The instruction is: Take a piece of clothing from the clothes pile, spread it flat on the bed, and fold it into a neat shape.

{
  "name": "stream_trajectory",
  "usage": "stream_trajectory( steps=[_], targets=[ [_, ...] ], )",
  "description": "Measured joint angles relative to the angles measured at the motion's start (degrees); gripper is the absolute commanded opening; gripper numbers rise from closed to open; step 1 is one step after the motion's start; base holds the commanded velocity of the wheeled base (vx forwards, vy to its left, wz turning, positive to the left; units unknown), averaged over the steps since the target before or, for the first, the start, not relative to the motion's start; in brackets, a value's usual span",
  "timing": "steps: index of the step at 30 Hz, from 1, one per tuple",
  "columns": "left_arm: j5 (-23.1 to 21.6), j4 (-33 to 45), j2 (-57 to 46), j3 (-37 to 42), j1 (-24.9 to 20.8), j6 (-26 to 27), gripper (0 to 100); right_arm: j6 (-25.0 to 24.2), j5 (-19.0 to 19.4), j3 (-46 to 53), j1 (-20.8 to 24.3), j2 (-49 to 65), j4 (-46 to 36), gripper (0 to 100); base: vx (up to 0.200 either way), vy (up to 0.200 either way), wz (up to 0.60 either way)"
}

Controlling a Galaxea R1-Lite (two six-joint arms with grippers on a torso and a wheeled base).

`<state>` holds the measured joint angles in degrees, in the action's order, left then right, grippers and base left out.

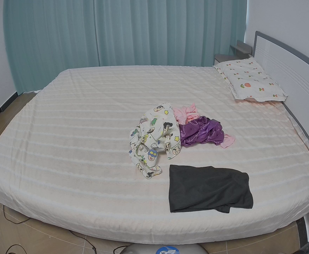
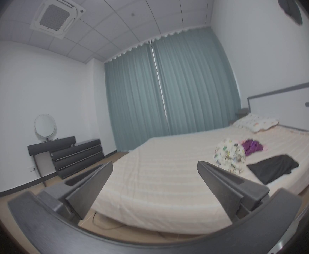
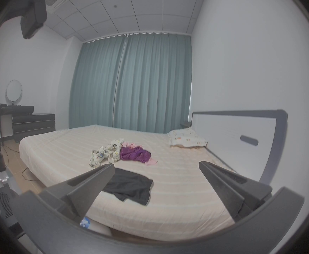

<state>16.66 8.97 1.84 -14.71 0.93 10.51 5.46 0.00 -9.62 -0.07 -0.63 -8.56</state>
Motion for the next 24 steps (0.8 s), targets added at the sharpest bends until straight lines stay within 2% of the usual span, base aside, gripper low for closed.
stream_trajectory(
  steps=[5,7,9,13,20,24],
  targets=[
    [-1.62,-0.77,-0.68,4.9,-0.24,-2.26,100,-2.82,-0.13,4.44,0.0,0.01,2.93,100,0.0,0.0,0.0],
    [-4.68,-4.11,-0.88,7.28,-0.33,-5.36,100,-3.61,-0.27,5.3,-0.04,0.01,3.72,100,0.0,0.0,0.0],
    [-9.64,-6.81,-1.0,9.51,-0.4,-7.69,100,-4.18,-0.49,5.94,-0.04,0.01,4.43,100,0.0,0.0,0.0],
    [-16.62,-8.16,-1.16,12.52,-0.51,-8.77,100,-4.71,-0.66,6.75,-0.09,0.0,5.58,100,0.0,0.0,0.0],
    [-17.57,-8.53,-1.22,13.59,-0.62,-9.14,100,-7.35,0.32,7.36,-0.04,-0.02,6.0,100,0.0,0.0,0.0],
    [-17.55,-8.53,-1.22,13.67,-0.6,-9.28,100,-6.91,2.57,7.36,0.0,-0.05,6.13,100,0.0,0.0,0.0]
  ],
)
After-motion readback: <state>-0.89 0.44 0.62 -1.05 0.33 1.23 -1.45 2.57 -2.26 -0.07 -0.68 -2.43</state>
